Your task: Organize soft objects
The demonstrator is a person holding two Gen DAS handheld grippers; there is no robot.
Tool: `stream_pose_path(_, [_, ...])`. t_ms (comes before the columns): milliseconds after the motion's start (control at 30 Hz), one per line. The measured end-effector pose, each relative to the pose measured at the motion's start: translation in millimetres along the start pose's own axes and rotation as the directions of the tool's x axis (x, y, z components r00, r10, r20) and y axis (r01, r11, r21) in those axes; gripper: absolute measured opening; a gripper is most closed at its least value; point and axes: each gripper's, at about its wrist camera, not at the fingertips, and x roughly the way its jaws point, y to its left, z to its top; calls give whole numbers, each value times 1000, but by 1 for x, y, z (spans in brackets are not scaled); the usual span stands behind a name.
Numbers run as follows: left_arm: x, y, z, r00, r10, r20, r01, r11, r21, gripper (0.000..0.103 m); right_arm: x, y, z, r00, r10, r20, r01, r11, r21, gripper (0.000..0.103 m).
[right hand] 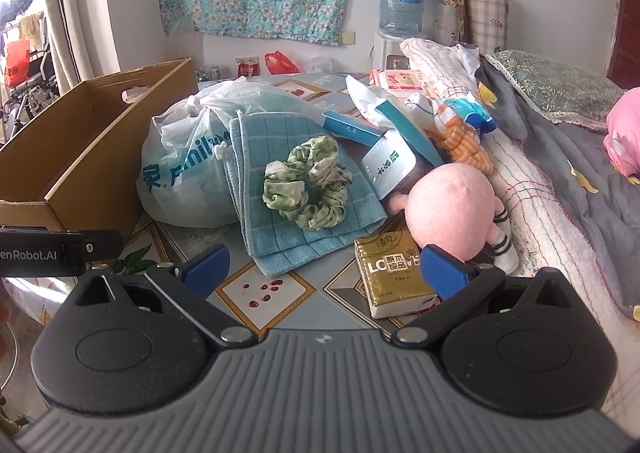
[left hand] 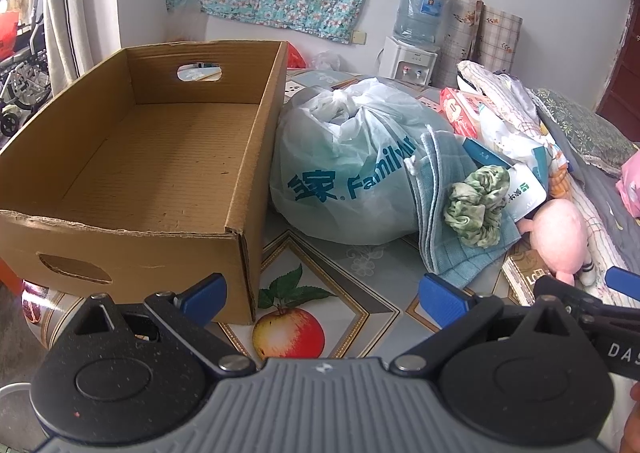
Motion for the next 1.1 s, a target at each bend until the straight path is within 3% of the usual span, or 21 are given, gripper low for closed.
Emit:
stream_pose_path(833, [5, 0, -4, 1000, -3, -3, 3, 1000, 2, 103, 3, -2, -2, 1000, -6, 4, 6, 1000, 12, 102])
stream_pose_path(967, [3, -12, -9, 999, -48, 19, 46, 997, 54, 103, -4, -23, -12, 998, -45, 31, 43, 997, 64, 102])
stream_pose_path(1100, [1, -34, -15, 987, -156, 48, 147, 978, 146, 103, -11, -56, -28, 990, -121, 71, 109, 983, 145, 102])
